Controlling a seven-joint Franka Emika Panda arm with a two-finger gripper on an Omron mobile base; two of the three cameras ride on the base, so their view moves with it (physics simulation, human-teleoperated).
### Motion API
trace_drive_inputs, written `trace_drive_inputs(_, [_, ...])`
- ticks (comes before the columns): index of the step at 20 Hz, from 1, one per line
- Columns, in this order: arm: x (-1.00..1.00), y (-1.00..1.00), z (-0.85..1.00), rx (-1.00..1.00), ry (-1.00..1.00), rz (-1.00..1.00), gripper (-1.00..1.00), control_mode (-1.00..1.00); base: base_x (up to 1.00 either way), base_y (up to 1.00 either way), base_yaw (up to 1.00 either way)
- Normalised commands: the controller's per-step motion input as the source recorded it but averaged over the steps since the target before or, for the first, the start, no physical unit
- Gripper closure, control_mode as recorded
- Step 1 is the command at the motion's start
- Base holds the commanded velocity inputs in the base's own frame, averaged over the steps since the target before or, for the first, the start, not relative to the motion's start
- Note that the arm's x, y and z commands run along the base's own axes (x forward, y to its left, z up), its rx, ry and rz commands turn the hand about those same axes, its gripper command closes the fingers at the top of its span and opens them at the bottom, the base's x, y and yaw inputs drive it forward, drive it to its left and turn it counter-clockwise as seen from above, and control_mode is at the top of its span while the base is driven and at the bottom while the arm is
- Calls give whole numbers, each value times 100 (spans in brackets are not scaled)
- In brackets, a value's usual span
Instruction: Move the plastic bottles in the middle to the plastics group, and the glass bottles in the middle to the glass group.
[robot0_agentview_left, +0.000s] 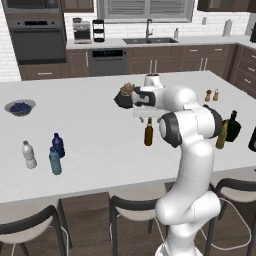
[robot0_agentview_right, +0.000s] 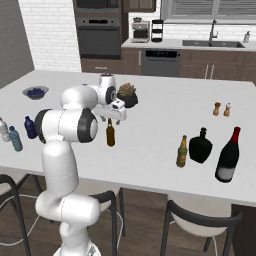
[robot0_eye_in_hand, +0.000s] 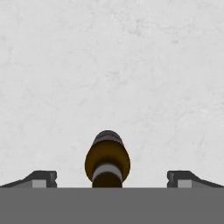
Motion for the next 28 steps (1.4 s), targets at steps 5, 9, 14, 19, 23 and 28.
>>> trace_drive_inputs(5, [0, 0, -4, 0, 0, -4, -100, -100, 0, 0, 0])
trace_drive_inputs(9, [0, 1, -2, 0, 0, -3, -100, -100, 0, 0, 0])
trace_drive_inputs(14, [4, 0, -1, 0, 0, -2, 100, -100, 0, 0, 0])
trace_drive_inputs(19, [0, 12, -3, 0, 0, -2, 100, -100, 0, 0, 0])
trace_drive_inputs(23, [0, 8, -2, 0, 0, -3, 100, -100, 0, 0, 0])
trace_drive_inputs(28, [0, -1, -1, 0, 0, -4, 100, -100, 0, 0, 0])
